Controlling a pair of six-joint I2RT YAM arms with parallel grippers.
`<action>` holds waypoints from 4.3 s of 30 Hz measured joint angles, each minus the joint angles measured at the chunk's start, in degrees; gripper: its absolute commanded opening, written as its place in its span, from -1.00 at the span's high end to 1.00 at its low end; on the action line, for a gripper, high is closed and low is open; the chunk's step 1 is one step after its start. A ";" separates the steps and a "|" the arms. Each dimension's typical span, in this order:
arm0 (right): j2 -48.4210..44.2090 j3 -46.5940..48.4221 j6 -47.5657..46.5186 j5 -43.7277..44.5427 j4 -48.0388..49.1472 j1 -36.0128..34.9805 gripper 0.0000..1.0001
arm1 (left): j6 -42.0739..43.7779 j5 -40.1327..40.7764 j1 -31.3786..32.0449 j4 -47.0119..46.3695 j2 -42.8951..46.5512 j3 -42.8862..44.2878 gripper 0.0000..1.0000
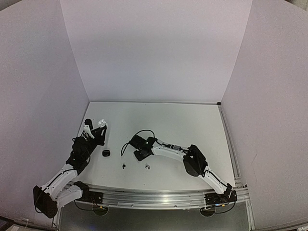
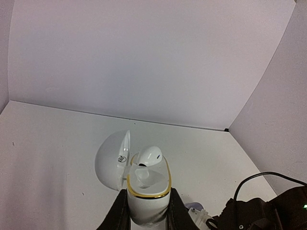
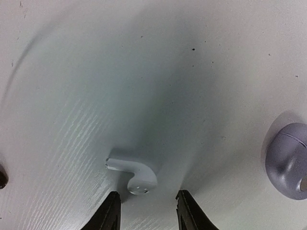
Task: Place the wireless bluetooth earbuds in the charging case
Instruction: Adjust the left earbud at the center of the board, then pick up the left earbud from the center of the board.
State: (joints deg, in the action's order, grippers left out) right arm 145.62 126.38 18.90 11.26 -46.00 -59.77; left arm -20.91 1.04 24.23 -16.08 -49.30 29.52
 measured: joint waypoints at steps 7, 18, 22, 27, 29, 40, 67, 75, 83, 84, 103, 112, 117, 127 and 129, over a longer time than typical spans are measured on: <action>0.93 1.42 -0.73 0.70 0.04 0.64 0.30 | -0.02 0.00 0.00 -0.01 -0.31 0.00 1.00; 0.94 1.30 -1.39 3.52 0.27 1.73 0.30 | -0.03 -1.02 0.00 -0.02 -0.31 0.00 1.00; 0.94 1.31 -1.84 3.24 0.28 2.49 0.28 | -0.04 -1.51 0.11 -0.01 -0.31 0.00 1.00; 0.91 1.27 -1.81 3.03 0.31 2.65 0.28 | -0.04 -1.51 0.11 0.00 -0.31 0.00 1.00; 0.80 1.21 -1.43 2.88 0.24 2.65 0.28 | -0.04 -1.51 0.11 0.00 -0.31 0.00 1.00; -0.54 3.96 6.38 2.48 -0.83 2.47 0.04 | -0.15 -1.60 0.11 -0.02 -0.29 0.00 1.00; 6.63 10.28 16.62 5.72 1.32 2.45 0.32 | -0.15 -2.40 0.11 -0.02 -0.24 -0.04 1.00; 4.90 6.94 17.18 7.39 1.95 1.82 0.37 | -0.15 -2.43 0.11 -0.02 -0.26 -0.04 1.00; 4.90 6.94 17.19 7.68 1.71 1.50 0.39 | -0.15 -2.43 0.11 -0.03 -0.28 -0.04 1.00; 4.90 6.94 17.22 7.66 1.71 1.47 0.39 | -0.15 -2.44 0.11 -0.03 -0.29 -0.04 1.00; 4.72 6.78 18.05 7.19 1.38 0.75 0.47 | -0.15 -2.49 0.11 -0.90 -0.29 -0.04 1.00; 4.21 6.03 18.69 7.00 1.28 0.68 0.76 | -0.16 -2.57 0.11 -0.90 -0.29 -0.04 1.00; 4.18 6.28 18.60 6.82 0.98 0.68 0.90 | -0.15 -2.62 0.11 -0.90 -0.29 -0.04 1.00; -0.89 6.33 14.48 8.38 -1.40 0.64 1.00 | 0.32 -8.24 0.21 -1.59 -0.59 -0.32 1.00; -5.54 4.52 12.92 9.98 -1.12 0.56 1.00 | 0.87 -10.04 0.26 -2.33 -0.89 -0.35 1.00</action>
State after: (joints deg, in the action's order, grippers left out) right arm 140.08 130.90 31.82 21.24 -47.12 -59.21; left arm -20.04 -9.00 24.49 -18.40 -50.19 29.17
